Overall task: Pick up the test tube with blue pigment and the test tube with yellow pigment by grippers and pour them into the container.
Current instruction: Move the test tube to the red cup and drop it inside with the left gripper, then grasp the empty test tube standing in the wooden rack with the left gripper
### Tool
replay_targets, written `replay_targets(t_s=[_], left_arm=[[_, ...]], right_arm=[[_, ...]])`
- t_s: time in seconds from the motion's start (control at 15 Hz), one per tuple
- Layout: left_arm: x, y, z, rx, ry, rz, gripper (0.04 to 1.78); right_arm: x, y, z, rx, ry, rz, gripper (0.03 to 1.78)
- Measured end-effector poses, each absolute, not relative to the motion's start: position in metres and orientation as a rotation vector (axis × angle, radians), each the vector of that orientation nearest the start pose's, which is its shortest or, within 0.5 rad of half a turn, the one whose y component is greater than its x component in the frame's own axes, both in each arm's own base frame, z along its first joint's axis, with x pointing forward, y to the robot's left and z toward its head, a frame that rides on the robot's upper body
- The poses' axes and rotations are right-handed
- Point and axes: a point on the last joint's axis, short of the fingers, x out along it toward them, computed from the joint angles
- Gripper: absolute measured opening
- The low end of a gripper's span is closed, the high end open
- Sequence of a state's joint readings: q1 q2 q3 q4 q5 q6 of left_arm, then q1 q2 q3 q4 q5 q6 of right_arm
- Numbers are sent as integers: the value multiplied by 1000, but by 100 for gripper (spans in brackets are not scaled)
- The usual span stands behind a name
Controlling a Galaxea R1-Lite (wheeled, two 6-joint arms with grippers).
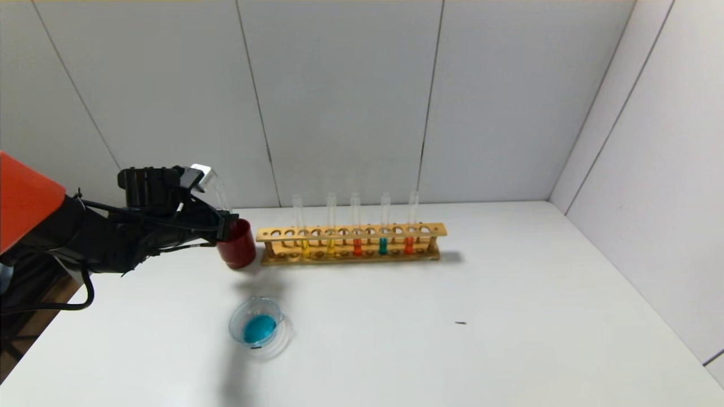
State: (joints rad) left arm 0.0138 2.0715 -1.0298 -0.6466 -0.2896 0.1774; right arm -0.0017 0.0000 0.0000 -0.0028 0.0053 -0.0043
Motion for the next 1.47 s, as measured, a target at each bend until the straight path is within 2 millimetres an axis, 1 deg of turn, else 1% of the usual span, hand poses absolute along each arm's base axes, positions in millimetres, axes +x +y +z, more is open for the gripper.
replay_targets(t_s=[0.07,0.2,0.33,0.4,0.53,0.67,0.73,0.8,0.93,1.07,1.2,1.33,1.47], left_arm=[[391,-1,110,113,370,-306,39],[391,-1,107,113,378,-306,58],[391,-1,106,114,382,-306,88],[391,-1,106,114,383,-306,108],[390,-3,106,116,386,-309,139],[388,-4,106,117,386,-311,160],[387,-5,108,116,383,-312,167],[385,-5,111,116,378,-312,172],[381,-5,120,117,357,-310,175],[375,-5,133,121,329,-308,175],[365,-7,152,128,287,-309,175],[350,-14,171,137,247,-327,175],[329,-31,183,144,232,-381,175]], right_arm=[[-23,0,76,-4,-3,4,175],[-23,0,76,-4,-3,4,175],[-23,0,76,-4,-3,4,175],[-23,0,76,-4,-3,4,175],[-23,0,76,-4,-3,4,175],[-23,0,76,-4,-3,4,175],[-23,0,76,-4,-3,4,175],[-23,0,76,-4,-3,4,175],[-23,0,76,-4,-3,4,175],[-23,0,76,-4,-3,4,175],[-23,0,76,-4,-3,4,175],[-23,0,76,-4,-3,4,175],[-23,0,76,-4,-2,4,175]])
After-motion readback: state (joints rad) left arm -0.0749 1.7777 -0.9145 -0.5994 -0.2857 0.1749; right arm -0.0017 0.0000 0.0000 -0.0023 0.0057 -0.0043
